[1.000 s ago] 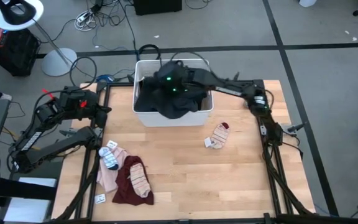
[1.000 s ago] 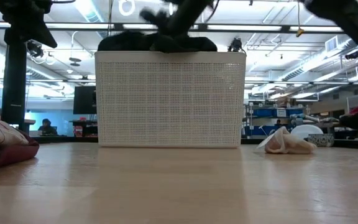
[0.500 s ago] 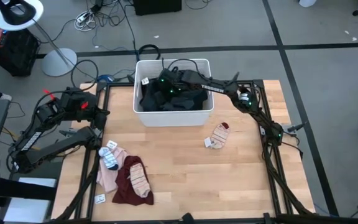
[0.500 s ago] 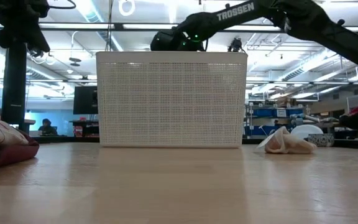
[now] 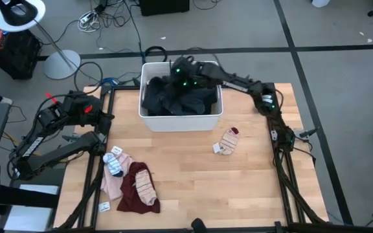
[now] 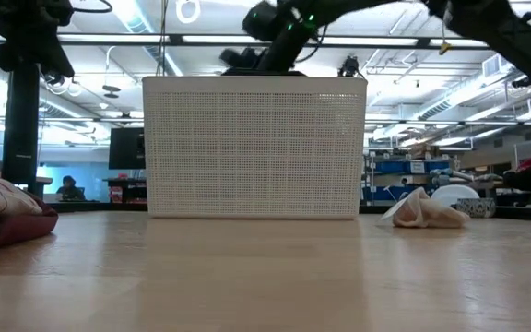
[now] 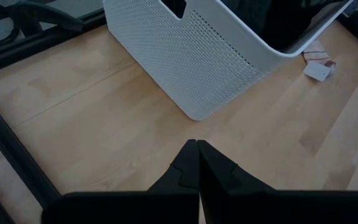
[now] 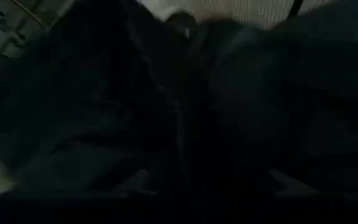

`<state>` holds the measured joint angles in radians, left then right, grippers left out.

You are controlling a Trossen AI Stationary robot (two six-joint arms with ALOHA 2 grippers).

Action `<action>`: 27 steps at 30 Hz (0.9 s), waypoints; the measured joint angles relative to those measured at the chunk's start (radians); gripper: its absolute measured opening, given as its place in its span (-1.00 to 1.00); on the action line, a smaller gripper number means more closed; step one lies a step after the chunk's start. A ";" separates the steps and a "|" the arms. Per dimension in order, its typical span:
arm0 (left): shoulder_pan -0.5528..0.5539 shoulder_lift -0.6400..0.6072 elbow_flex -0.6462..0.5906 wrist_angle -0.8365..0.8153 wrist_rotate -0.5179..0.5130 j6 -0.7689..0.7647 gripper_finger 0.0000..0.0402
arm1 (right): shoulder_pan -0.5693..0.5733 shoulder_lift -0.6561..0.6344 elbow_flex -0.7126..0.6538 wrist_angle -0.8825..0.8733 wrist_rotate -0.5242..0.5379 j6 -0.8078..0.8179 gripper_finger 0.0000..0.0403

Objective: Sort clothes
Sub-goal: Put the dark blue shorts into the white laundry bin, then put the brown sock into the white laundry bin

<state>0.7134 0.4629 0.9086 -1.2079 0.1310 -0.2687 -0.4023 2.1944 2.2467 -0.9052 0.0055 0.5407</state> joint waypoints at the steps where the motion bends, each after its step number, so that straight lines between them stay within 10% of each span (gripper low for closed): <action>1: 0.000 0.000 0.000 0.000 0.000 0.000 -0.99 | 0.000 -0.018 0.000 -0.006 0.000 -0.001 -0.38; 16: 0.000 0.000 0.000 0.000 -0.001 0.005 -0.99 | 0.022 -0.324 0.004 -0.323 0.020 0.042 0.00; 27: 0.000 -0.022 0.000 0.000 0.013 0.034 -0.99 | 0.349 -0.491 -0.107 -0.636 0.476 0.329 -0.13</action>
<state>0.7132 0.4406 0.9089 -1.2080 0.1443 -0.2346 -0.0532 1.7036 2.1399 -1.5416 0.4810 0.8697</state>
